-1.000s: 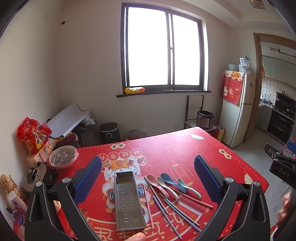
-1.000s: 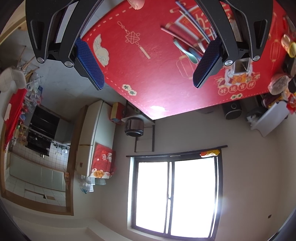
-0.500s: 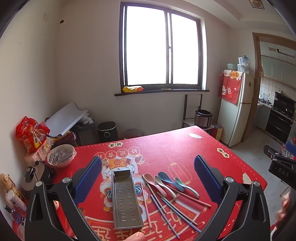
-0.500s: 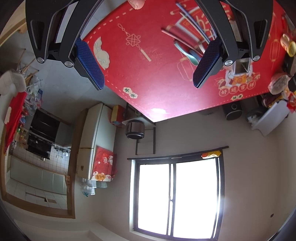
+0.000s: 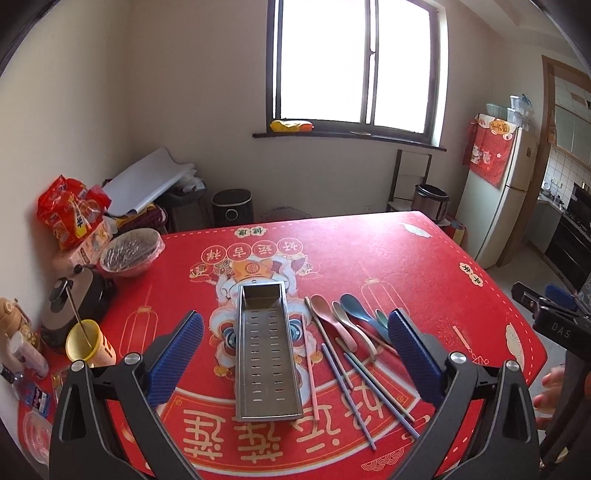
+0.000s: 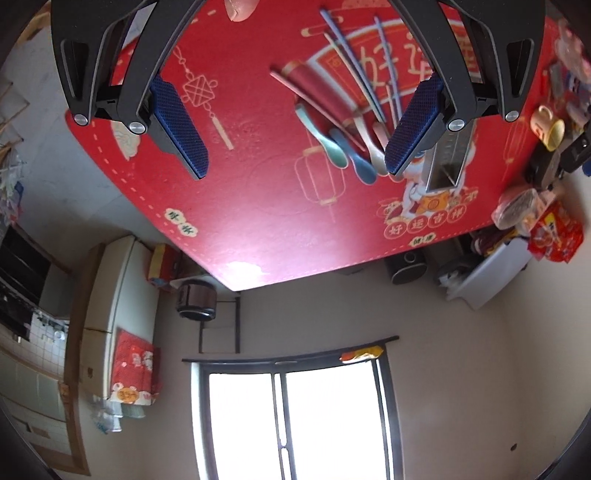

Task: Organize utensils
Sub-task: 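Lower the left gripper toward the pink chopstick beside the steel caddy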

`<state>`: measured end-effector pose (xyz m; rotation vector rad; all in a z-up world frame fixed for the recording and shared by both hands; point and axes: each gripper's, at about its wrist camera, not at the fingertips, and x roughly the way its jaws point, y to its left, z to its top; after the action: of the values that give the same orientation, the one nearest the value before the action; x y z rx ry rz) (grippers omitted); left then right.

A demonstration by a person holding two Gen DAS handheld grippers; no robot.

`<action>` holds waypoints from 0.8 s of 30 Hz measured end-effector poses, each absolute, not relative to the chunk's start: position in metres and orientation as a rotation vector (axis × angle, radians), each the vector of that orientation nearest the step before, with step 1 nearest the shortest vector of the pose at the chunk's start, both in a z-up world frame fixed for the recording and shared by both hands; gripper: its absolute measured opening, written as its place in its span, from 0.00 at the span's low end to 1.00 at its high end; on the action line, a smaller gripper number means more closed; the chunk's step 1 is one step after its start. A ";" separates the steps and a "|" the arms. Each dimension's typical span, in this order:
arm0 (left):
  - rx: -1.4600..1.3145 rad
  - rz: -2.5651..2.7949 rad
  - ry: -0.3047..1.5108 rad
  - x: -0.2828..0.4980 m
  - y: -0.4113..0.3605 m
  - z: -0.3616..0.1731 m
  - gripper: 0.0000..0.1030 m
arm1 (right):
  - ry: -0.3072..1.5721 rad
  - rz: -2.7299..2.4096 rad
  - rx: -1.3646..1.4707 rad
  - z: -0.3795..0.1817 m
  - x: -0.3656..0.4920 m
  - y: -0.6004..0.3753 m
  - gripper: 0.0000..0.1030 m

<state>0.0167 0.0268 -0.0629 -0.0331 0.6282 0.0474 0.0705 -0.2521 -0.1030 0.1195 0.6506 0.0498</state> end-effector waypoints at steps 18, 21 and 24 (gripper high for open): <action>-0.138 0.215 0.811 0.081 0.008 -0.153 0.95 | 0.957 0.406 -0.083 -0.208 0.187 -0.234 0.91; -0.096 0.233 0.856 0.095 -0.002 -0.172 0.95 | 1.003 0.467 -0.062 -0.224 0.199 -0.242 0.91; -0.048 0.267 0.892 0.108 -0.013 -0.190 0.95 | 1.056 0.519 -0.061 -0.240 0.210 -0.245 0.91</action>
<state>0.1083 -0.0132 -0.1905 -0.0478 0.8922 0.2666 0.2105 -0.2455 -0.2401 -0.0608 1.0564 0.5190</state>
